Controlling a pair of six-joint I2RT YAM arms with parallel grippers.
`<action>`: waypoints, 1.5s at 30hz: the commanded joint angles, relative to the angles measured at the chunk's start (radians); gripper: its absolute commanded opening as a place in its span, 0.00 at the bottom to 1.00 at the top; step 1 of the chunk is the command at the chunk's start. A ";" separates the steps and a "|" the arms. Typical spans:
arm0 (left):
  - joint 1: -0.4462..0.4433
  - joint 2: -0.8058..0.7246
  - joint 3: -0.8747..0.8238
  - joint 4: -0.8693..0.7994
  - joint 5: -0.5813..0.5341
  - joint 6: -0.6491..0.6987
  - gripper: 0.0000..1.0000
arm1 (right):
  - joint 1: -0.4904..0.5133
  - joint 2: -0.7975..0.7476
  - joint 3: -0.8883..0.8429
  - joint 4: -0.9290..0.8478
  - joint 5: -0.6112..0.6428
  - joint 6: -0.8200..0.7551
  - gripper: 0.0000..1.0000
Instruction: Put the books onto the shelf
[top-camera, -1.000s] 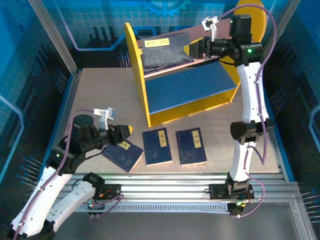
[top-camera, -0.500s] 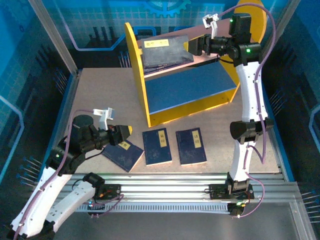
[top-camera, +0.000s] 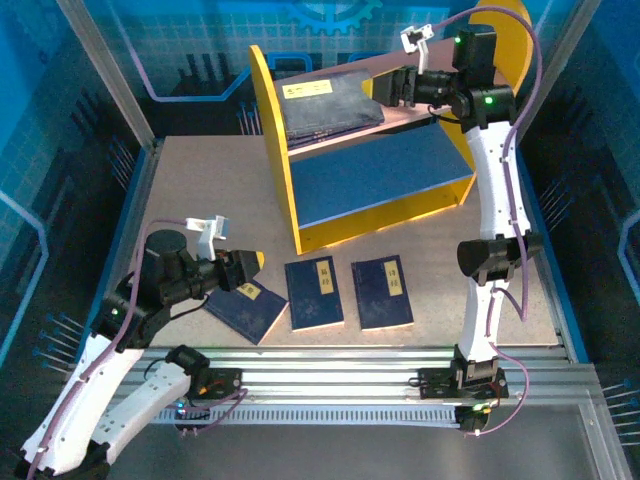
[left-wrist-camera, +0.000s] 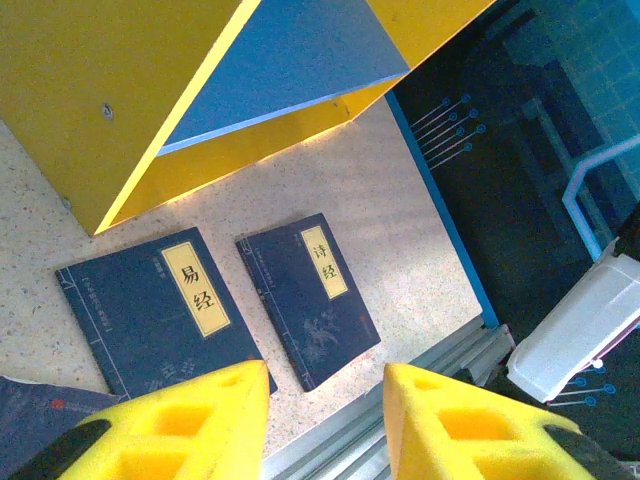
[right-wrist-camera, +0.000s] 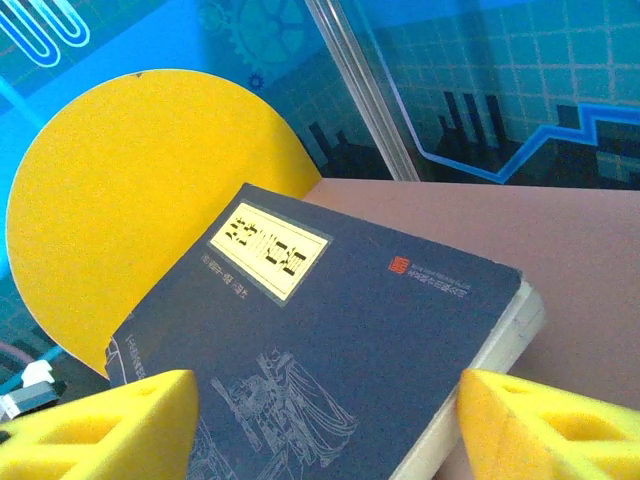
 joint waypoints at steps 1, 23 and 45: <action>0.001 -0.012 0.002 -0.008 -0.004 0.018 0.36 | 0.017 0.017 -0.003 0.055 -0.046 0.040 0.70; 0.002 -0.004 0.010 -0.007 -0.004 0.024 0.37 | 0.037 0.066 -0.003 0.231 -0.135 0.195 0.71; 0.001 0.003 -0.002 0.000 -0.007 0.027 0.39 | -0.022 -0.016 -0.095 0.210 -0.081 0.122 0.77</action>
